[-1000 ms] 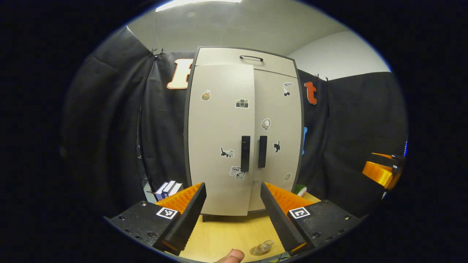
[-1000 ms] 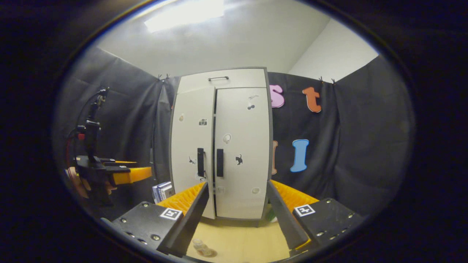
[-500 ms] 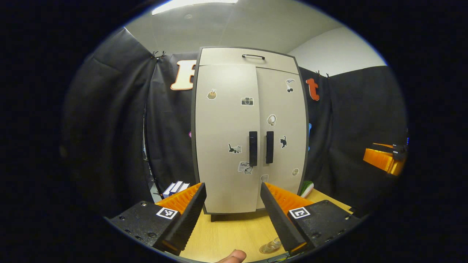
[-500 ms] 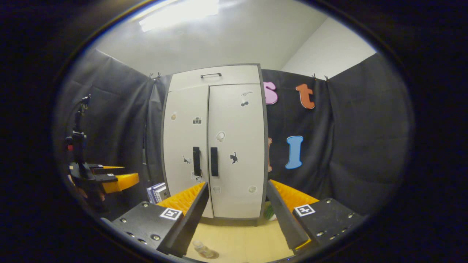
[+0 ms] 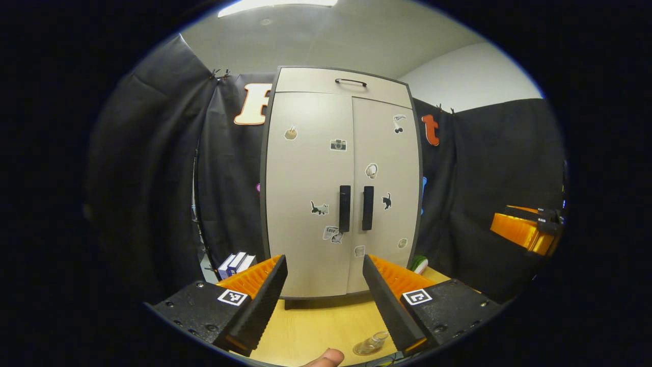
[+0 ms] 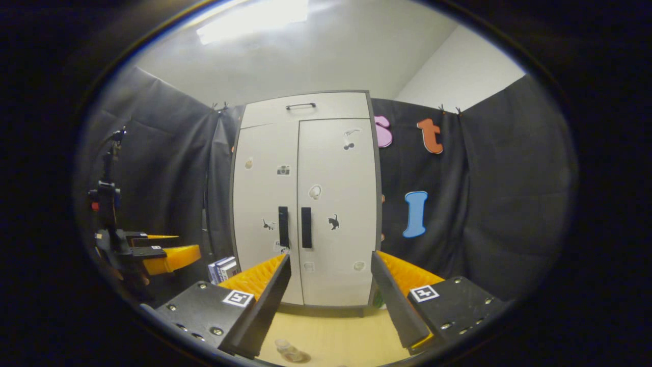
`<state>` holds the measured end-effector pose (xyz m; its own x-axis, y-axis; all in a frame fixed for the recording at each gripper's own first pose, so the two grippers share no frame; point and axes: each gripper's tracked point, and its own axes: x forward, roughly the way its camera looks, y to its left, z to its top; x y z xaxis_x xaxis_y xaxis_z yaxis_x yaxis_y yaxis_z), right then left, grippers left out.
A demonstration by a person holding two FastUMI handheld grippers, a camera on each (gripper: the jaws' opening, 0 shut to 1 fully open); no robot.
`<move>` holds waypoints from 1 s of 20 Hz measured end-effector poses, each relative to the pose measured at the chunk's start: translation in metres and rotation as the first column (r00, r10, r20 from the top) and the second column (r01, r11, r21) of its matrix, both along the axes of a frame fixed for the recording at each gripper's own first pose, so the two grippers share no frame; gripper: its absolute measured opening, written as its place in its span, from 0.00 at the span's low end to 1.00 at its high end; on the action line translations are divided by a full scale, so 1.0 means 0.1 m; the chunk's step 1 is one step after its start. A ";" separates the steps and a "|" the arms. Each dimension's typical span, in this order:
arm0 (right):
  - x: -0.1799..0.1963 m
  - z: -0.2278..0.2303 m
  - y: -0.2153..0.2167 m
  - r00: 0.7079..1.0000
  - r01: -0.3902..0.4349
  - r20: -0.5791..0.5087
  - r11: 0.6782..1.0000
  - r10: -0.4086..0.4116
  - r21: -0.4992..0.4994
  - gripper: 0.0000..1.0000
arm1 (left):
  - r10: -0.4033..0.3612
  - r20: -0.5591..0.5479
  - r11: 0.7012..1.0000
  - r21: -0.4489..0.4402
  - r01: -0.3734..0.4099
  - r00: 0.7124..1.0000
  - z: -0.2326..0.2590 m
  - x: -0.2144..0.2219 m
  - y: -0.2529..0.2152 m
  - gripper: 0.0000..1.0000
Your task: Grasp the bottle in the cabinet with the left hand and place it on the coaster, then close the right door with the right hand and the left door with the left hand.
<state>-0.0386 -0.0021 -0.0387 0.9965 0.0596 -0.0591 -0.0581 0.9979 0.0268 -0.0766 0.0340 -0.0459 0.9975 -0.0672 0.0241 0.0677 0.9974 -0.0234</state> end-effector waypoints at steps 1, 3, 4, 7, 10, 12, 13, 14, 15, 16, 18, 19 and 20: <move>0.01 -0.01 -0.04 1.000 -0.005 0.006 1.000 0.005 -0.009 0.96 | 0.015 0.004 1.000 -0.005 -0.015 1.000 0.00 0.01 -0.02 0.95; 0.03 -0.05 -0.18 1.000 -0.013 0.009 0.999 0.013 -0.033 0.96 | 0.038 0.014 0.999 -0.007 -0.038 0.999 0.02 0.05 -0.10 0.95; 0.05 -0.08 -0.26 1.000 -0.011 0.007 0.999 0.011 -0.036 0.96 | 0.042 0.016 0.999 -0.009 -0.042 0.999 0.03 0.06 -0.16 0.95; 0.09 -0.11 -0.54 1.000 0.000 -0.010 1.000 -0.001 -0.022 0.96 | 0.026 -0.002 1.000 -0.004 -0.026 1.000 -0.06 0.10 -0.44 0.95; 0.12 -0.04 -0.83 1.000 0.020 0.007 1.000 -0.020 -0.008 0.96 | 0.033 -0.022 0.999 -0.006 -0.033 0.999 -0.15 0.13 -0.62 0.95; 0.14 -0.02 -0.92 1.000 0.007 0.018 1.000 -0.007 0.007 0.96 | 0.044 -0.030 0.999 -0.008 -0.044 0.999 -0.17 0.14 -0.68 0.95; 0.15 -0.01 -0.95 1.000 -0.003 0.024 1.000 0.002 0.014 0.96 | 0.050 -0.022 0.999 -0.008 -0.050 0.999 -0.14 0.15 -0.70 0.95; 0.16 -0.01 -0.98 1.000 -0.009 0.029 1.000 0.009 0.016 0.96 | 0.056 -0.010 0.998 -0.009 -0.056 0.998 -0.11 0.16 -0.71 0.95; 0.15 0.00 -1.01 0.999 -0.012 0.036 1.000 0.012 0.014 0.96 | 0.062 -0.004 0.998 -0.009 -0.062 0.998 -0.09 0.17 -0.72 0.95; 0.15 0.00 -1.05 0.999 -0.012 0.042 1.000 0.012 0.014 0.96 | 0.067 0.000 0.998 -0.008 -0.067 0.998 -0.08 0.18 -0.74 0.95; 0.15 -0.01 -1.12 0.999 -0.017 0.042 0.999 0.016 0.027 0.96 | 0.080 0.001 0.997 -0.007 -0.080 0.997 -0.07 0.21 -0.77 0.95; 0.17 -0.01 -1.17 0.999 -0.022 0.044 0.999 0.021 0.031 0.96 | 0.080 0.001 0.997 -0.011 -0.080 0.997 -0.07 0.22 -0.81 0.95; 0.18 0.01 -1.21 0.998 -0.027 0.051 0.999 0.026 0.031 0.96 | 0.076 -0.003 0.997 -0.017 -0.076 0.997 -0.09 0.24 -0.86 0.95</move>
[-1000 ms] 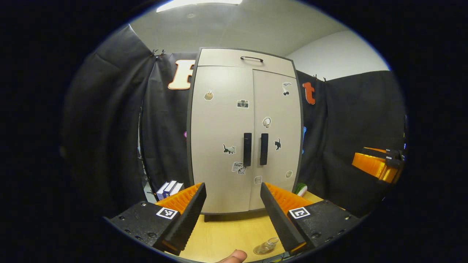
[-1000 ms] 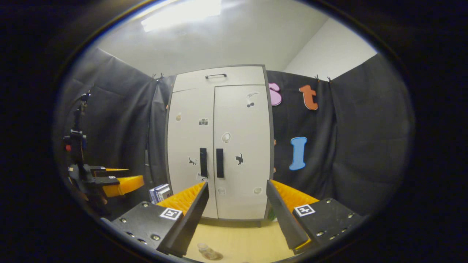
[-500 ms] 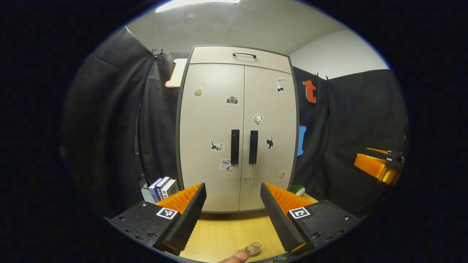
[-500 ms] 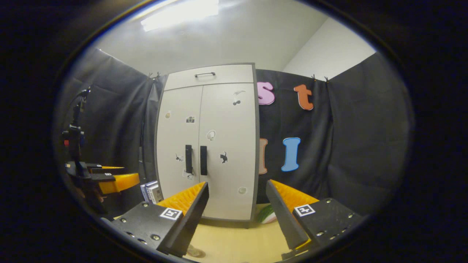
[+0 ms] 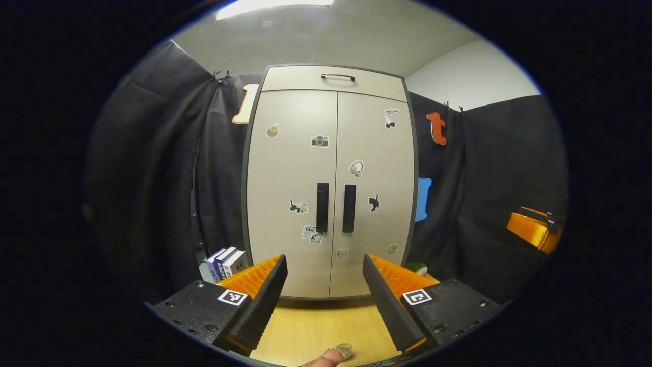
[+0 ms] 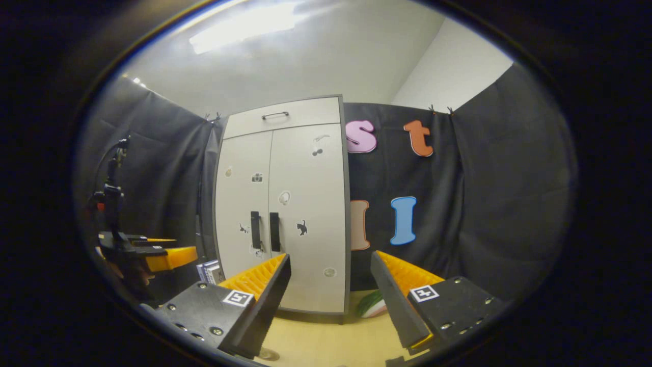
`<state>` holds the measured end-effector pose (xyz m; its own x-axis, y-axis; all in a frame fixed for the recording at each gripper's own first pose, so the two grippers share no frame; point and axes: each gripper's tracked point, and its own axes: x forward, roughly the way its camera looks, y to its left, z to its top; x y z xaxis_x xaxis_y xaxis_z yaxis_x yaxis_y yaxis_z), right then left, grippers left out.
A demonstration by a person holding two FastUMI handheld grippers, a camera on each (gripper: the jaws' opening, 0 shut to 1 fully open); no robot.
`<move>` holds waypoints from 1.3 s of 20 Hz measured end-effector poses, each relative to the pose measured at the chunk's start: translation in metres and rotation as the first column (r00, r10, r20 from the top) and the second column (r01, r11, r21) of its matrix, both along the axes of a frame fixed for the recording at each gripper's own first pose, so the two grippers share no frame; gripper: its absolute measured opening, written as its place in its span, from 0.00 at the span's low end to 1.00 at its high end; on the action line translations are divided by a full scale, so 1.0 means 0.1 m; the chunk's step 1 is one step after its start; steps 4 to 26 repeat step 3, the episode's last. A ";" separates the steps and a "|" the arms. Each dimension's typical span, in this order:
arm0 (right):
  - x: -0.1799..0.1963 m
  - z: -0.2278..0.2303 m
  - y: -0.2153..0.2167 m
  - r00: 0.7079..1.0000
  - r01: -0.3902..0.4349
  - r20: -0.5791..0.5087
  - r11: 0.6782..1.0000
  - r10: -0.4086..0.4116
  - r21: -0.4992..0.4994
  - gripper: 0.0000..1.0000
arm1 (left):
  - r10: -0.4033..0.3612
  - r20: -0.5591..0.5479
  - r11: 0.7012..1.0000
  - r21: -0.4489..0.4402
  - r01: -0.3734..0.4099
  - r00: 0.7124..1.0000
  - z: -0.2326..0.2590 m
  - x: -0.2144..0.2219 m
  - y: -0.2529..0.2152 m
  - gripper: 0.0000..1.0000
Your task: Grasp the bottle in the cabinet with the left hand and place it on the coaster, then close the right door with the right hand and the left door with the left hand.
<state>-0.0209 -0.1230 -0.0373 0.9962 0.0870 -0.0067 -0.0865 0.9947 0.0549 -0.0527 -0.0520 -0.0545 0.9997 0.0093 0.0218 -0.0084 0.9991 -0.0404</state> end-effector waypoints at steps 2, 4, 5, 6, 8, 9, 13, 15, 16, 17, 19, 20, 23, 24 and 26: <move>-0.03 0.03 -0.12 1.000 0.000 0.016 1.000 0.000 -0.006 0.96 | -0.008 -0.014 1.000 -0.002 0.008 1.000 -0.04 0.04 -0.10 0.94; -0.04 0.04 -0.20 1.000 0.007 0.022 1.000 -0.007 -0.005 0.96 | -0.004 -0.018 1.000 0.011 0.004 1.000 -0.07 0.07 -0.13 0.95; -0.04 0.04 -0.20 1.000 0.007 0.022 1.000 -0.007 -0.005 0.96 | -0.004 -0.018 1.000 0.011 0.004 1.000 -0.07 0.07 -0.13 0.95; -0.04 0.04 -0.20 1.000 0.007 0.022 1.000 -0.007 -0.005 0.96 | -0.004 -0.018 1.000 0.011 0.004 1.000 -0.07 0.07 -0.13 0.95; -0.04 0.04 -0.20 1.000 0.007 0.022 1.000 -0.007 -0.005 0.96 | -0.004 -0.018 1.000 0.011 0.004 1.000 -0.07 0.07 -0.13 0.95; -0.04 0.04 -0.20 1.000 0.007 0.022 1.000 -0.007 -0.005 0.96 | -0.004 -0.018 1.000 0.011 0.004 1.000 -0.07 0.07 -0.13 0.95; -0.04 0.04 -0.20 1.000 0.007 0.022 1.000 -0.007 -0.005 0.96 | -0.004 -0.018 1.000 0.011 0.004 1.000 -0.07 0.07 -0.13 0.95; -0.04 0.04 -0.20 1.000 0.007 0.022 1.000 -0.007 -0.005 0.96 | -0.004 -0.018 1.000 0.011 0.004 1.000 -0.07 0.07 -0.13 0.95; -0.04 0.04 -0.20 1.000 0.007 0.022 1.000 -0.007 -0.005 0.96 | -0.004 -0.018 1.000 0.011 0.004 1.000 -0.07 0.07 -0.13 0.95; -0.04 0.04 -0.20 1.000 0.007 0.022 1.000 -0.007 -0.005 0.96 | -0.004 -0.018 1.000 0.011 0.004 1.000 -0.07 0.07 -0.13 0.95; -0.04 0.04 -0.20 1.000 0.007 0.022 1.000 -0.007 -0.005 0.96 | -0.004 -0.018 1.000 0.011 0.004 1.000 -0.07 0.07 -0.13 0.95; -0.04 0.04 -0.20 1.000 0.007 0.022 1.000 -0.007 -0.005 0.96 | -0.004 -0.018 1.000 0.011 0.004 1.000 -0.07 0.07 -0.13 0.95; -0.04 0.04 -0.20 1.000 0.007 0.022 1.000 -0.007 -0.005 0.96 | -0.004 -0.018 1.000 0.011 0.004 1.000 -0.07 0.07 -0.13 0.95; -0.04 0.04 -0.20 1.000 0.007 0.022 1.000 -0.007 -0.005 0.96 | -0.004 -0.018 1.000 0.011 0.004 1.000 -0.07 0.07 -0.13 0.95; -0.04 0.04 -0.20 1.000 0.007 0.022 1.000 -0.007 -0.005 0.96 | -0.004 -0.018 1.000 0.011 0.004 1.000 -0.07 0.07 -0.13 0.95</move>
